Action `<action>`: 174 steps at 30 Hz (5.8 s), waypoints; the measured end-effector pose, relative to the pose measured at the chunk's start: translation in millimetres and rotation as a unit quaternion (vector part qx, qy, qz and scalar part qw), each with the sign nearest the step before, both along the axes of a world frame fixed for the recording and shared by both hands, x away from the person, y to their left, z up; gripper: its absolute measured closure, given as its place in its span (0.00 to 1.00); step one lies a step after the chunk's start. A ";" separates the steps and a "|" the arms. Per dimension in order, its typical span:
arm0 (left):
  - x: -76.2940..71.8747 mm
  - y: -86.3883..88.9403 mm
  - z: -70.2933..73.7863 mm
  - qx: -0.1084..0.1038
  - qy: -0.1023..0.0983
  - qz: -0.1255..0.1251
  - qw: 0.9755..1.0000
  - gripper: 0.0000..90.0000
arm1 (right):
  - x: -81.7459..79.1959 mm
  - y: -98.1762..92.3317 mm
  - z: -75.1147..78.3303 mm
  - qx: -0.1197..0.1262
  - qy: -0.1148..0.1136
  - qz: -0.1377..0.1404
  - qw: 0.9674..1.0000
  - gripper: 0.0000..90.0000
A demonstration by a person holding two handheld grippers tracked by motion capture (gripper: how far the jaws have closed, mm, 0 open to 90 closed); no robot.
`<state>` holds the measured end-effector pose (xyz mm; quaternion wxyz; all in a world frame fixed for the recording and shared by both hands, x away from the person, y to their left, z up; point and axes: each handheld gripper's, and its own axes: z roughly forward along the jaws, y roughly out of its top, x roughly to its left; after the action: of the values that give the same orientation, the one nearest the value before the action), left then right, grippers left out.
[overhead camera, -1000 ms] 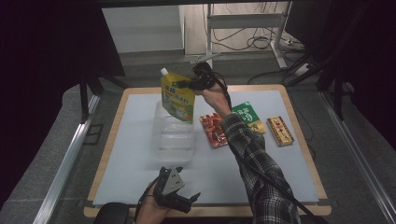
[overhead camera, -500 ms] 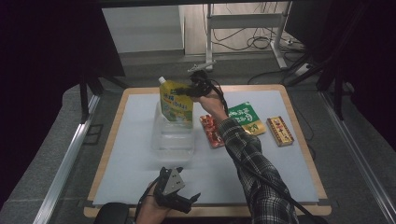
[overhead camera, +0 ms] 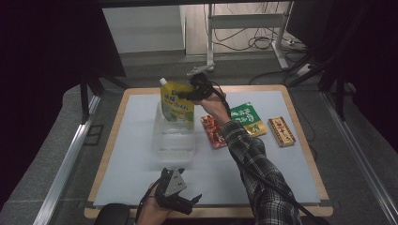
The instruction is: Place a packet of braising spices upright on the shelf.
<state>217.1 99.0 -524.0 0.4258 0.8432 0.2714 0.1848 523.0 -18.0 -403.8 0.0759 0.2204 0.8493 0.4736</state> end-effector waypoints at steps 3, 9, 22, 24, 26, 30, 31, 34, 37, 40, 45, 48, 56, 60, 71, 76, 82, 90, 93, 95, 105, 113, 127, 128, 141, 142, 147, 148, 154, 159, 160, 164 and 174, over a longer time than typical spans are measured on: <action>-0.2 -0.8 -0.3 0.002 0.000 -0.002 1.000 0.00 | -0.7 -3.9 1.7 -0.002 -0.005 -0.007 1.000 0.60; 0.0 -1.2 -0.7 0.003 0.000 -0.002 1.000 0.00 | -5.6 -7.9 4.2 -0.018 -0.021 -0.007 1.000 0.43; -0.5 -2.7 -1.0 0.005 -0.001 -0.007 1.000 0.00 | -13.9 -20.6 4.2 -0.015 -0.021 -0.002 1.000 0.24; -0.4 -2.8 -1.1 0.006 -0.001 -0.007 1.000 0.00 | -16.4 -23.3 3.9 -0.015 -0.027 -0.007 0.999 0.21; -0.3 -2.8 -1.2 0.006 -0.001 -0.007 1.000 0.00 | -18.1 -26.6 3.9 -0.016 -0.032 -0.008 0.999 0.17; -0.1 -2.9 -1.2 0.006 -0.001 -0.007 1.000 0.00 | -21.9 -32.8 2.9 -0.015 -0.031 -0.008 0.999 0.11; -0.1 -3.0 -1.2 0.006 -0.002 -0.007 1.000 0.00 | -23.4 -35.0 2.5 -0.017 -0.035 -0.010 0.999 0.10; -0.1 -3.3 -1.4 0.006 -0.002 -0.007 1.000 0.00 | -26.3 -40.6 1.4 -0.021 -0.037 -0.013 0.999 0.07; 0.0 -3.5 -1.5 0.006 -0.002 -0.007 1.000 0.00 | -29.3 -46.4 0.2 -0.019 -0.034 -0.017 0.999 0.05; 0.0 -3.7 -1.6 0.006 -0.002 -0.007 1.000 0.00 | -32.8 -52.0 -0.9 -0.022 -0.033 -0.020 0.999 0.03; 0.2 -4.0 -1.8 0.006 -0.002 -0.009 1.000 0.00 | -39.2 -60.0 -3.9 -0.031 -0.034 -0.020 0.999 0.02; 0.1 -4.3 -1.9 0.006 -0.002 -0.009 1.000 0.00 | -43.7 -64.0 -5.6 -0.037 -0.037 -0.020 0.998 0.02; -0.6 -5.4 -1.6 0.003 -0.005 -0.017 1.000 0.00 | -54.0 -75.5 -12.7 -0.048 -0.036 -0.017 0.998 0.02; -0.9 -7.0 -2.6 0.011 -0.006 -0.019 1.000 0.00 | -59.2 -82.5 -18.0 -0.053 -0.036 -0.015 0.998 0.02; 0.6 -6.4 -3.4 0.009 -0.001 -0.017 1.000 0.00 | -73.1 -108.4 -35.8 -0.053 -0.026 -0.019 0.998 0.02; 0.4 -7.0 -3.6 0.010 -0.003 -0.016 1.000 0.00 | -77.8 -123.8 -44.5 -0.053 -0.020 -0.029 0.998 0.02; 0.7 -7.0 -4.0 0.009 -0.002 -0.015 1.000 0.00 | -80.5 -143.8 -50.2 -0.048 -0.017 -0.047 0.998 0.02; 0.7 -7.1 -3.7 0.011 -0.005 -0.016 1.000 0.00 | -78.5 -169.7 -52.7 -0.071 -0.031 -0.080 0.994 0.02; 0.5 -6.9 -3.3 0.012 -0.005 -0.017 1.000 0.00 | -77.5 -178.9 -52.2 -0.070 -0.031 -0.094 0.993 0.02; 0.6 -6.4 -3.0 0.015 -0.006 -0.018 1.000 0.00 | -76.9 -184.1 -53.0 -0.073 -0.033 -0.100 0.992 0.02; 0.4 -7.5 -3.4 0.015 -0.006 -0.020 1.000 0.00 | -69.6 -213.9 -64.5 -0.091 -0.034 -0.146 0.985 0.02; 0.3 -8.0 -3.4 0.018 -0.007 -0.024 1.000 0.00 | -60.8 -234.2 -80.2 -0.090 -0.013 -0.174 0.981 0.02; -0.1 -9.2 -3.7 0.019 -0.008 -0.026 0.999 0.00 | -51.5 -244.9 -105.8 -0.106 0.022 -0.194 0.975 0.02; -0.1 -9.2 -3.7 0.020 -0.008 -0.026 0.999 0.00 | -51.2 -245.2 -106.7 -0.108 0.024 -0.194 0.975 0.02; -0.3 -9.7 -3.7 0.022 -0.009 -0.029 0.999 0.00 | -48.2 -244.6 -116.1 -0.120 0.039 -0.201 0.971 0.02; -0.3 -9.8 -3.7 0.021 -0.009 -0.029 0.999 0.00 | -48.1 -244.5 -116.2 -0.121 0.039 -0.203 0.971 0.02; -0.5 -10.1 -3.8 0.022 -0.009 -0.031 0.999 0.00 | -47.5 -244.8 -116.9 -0.120 0.050 -0.210 0.969 0.02; -0.5 -10.2 -3.8 0.022 -0.009 -0.031 0.999 0.00 | -47.4 -245.1 -116.8 -0.119 0.052 -0.209 0.969 0.02; -0.5 -10.2 -3.8 0.023 -0.009 -0.031 0.999 0.00 | -47.9 -245.2 -115.6 -0.102 0.061 -0.209 0.971 0.02; -0.5 -10.7 -4.0 0.023 -0.009 -0.032 0.999 0.00 | -50.1 -246.2 -108.6 -0.070 0.062 -0.208 0.974 0.02; -0.5 -10.8 -4.0 0.024 -0.009 -0.033 0.999 0.00 | -50.7 -246.1 -106.7 -0.064 0.060 -0.206 0.975 0.02; -0.7 -11.4 -4.1 0.024 -0.009 -0.033 0.999 0.00 | -52.9 -243.5 -102.2 -0.038 0.058 -0.200 0.977 0.02; -1.2 -12.2 -4.2 0.024 -0.010 -0.036 0.999 0.00 | -53.9 -228.8 -108.9 -0.049 0.081 -0.179 0.979 0.03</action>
<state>216.0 86.8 -528.1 0.4143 0.8605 0.2322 0.1845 469.1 -246.8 -512.7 0.1011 0.4029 0.8215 0.3905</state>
